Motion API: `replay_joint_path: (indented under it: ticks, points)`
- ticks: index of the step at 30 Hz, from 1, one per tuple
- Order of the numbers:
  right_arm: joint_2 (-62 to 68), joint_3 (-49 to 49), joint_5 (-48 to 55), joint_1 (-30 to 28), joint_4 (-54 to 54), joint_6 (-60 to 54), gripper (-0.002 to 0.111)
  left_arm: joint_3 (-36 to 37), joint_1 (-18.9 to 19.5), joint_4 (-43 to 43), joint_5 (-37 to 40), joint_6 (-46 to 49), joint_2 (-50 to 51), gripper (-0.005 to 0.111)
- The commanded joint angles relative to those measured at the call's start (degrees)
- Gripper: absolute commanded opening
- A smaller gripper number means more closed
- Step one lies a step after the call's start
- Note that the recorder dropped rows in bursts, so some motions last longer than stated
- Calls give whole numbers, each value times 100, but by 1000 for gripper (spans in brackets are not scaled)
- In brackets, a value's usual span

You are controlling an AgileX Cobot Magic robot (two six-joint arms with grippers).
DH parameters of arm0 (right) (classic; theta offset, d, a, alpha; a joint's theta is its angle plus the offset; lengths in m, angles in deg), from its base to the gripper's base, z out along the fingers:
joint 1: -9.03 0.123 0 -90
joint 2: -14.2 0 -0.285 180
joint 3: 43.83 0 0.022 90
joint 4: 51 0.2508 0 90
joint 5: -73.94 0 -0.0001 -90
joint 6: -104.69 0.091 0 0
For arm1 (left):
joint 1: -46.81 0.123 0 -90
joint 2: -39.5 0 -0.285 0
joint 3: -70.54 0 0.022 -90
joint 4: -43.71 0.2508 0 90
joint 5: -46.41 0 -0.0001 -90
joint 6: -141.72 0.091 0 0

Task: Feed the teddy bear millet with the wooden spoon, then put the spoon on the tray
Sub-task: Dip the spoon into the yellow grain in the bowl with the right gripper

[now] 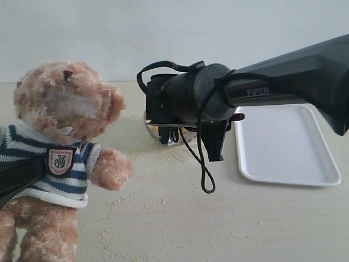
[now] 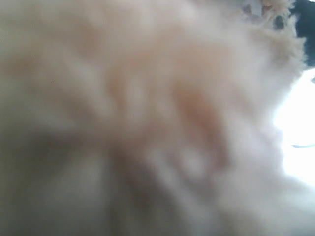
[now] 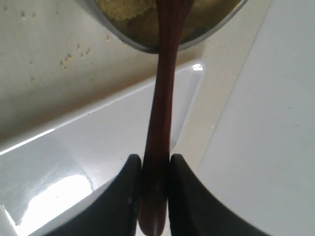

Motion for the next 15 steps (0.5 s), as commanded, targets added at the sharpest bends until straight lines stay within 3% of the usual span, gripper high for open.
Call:
replay_joint_path:
  ticks: [1,15]
  points:
    - [-51,16,19,-41,9,215,0,-2,18,-119,84,-22,11,5]
    - [-241,16,-49,-41,95,362,0,-2,18,-119,86,0,11,5]
